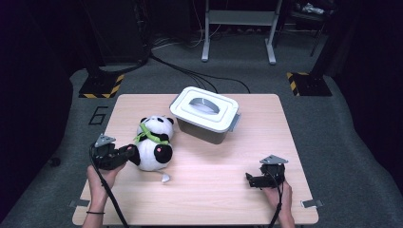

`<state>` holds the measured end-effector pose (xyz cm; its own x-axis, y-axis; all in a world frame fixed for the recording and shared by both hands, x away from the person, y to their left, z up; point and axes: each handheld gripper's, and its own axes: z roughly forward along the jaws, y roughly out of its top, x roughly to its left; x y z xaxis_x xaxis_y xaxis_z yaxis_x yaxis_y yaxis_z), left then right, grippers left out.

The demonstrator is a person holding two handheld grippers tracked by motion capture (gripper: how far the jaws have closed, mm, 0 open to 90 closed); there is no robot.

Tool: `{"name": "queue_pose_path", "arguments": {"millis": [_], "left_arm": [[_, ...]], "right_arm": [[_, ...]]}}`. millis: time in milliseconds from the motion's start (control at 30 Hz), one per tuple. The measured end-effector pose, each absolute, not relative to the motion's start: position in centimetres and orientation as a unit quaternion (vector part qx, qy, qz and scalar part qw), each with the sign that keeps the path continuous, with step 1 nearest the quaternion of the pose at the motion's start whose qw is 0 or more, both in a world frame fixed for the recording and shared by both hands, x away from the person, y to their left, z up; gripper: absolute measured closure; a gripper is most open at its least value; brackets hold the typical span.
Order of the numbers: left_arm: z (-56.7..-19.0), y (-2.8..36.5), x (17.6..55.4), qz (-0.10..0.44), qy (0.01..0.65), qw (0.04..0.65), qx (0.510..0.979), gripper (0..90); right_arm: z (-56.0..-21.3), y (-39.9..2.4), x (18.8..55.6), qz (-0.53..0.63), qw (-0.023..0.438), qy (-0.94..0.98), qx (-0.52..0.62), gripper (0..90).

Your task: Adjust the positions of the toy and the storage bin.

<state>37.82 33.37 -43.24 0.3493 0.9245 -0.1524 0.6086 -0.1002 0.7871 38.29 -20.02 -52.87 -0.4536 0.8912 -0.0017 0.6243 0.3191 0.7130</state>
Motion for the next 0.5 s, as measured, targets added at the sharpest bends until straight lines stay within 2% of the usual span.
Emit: {"name": "queue_pose_path", "arguments": {"millis": [133,400,467,500], "left_arm": [[-43.39,32.92,36.97,0.186,0.528,0.408,0.722,65.7],[-43.30,33.40,36.78,0.187,0.519,0.399,0.732,42.1],[-43.50,33.61,36.79,0.191,0.518,0.397,0.733,41.3],[-43.59,33.75,36.77,0.193,0.514,0.399,0.734,45.0]], "right_arm": [[-52.87,-20.01,38.29,0.329,0.202,0.786,0.482,0.2],[-52.86,-20.01,38.29,0.329,0.202,0.787,0.482,0.2],[-52.87,-20.01,38.30,0.329,0.203,0.786,0.482,0.2],[-52.87,-20.01,38.30,0.329,0.202,0.787,0.482,0.2]]}}
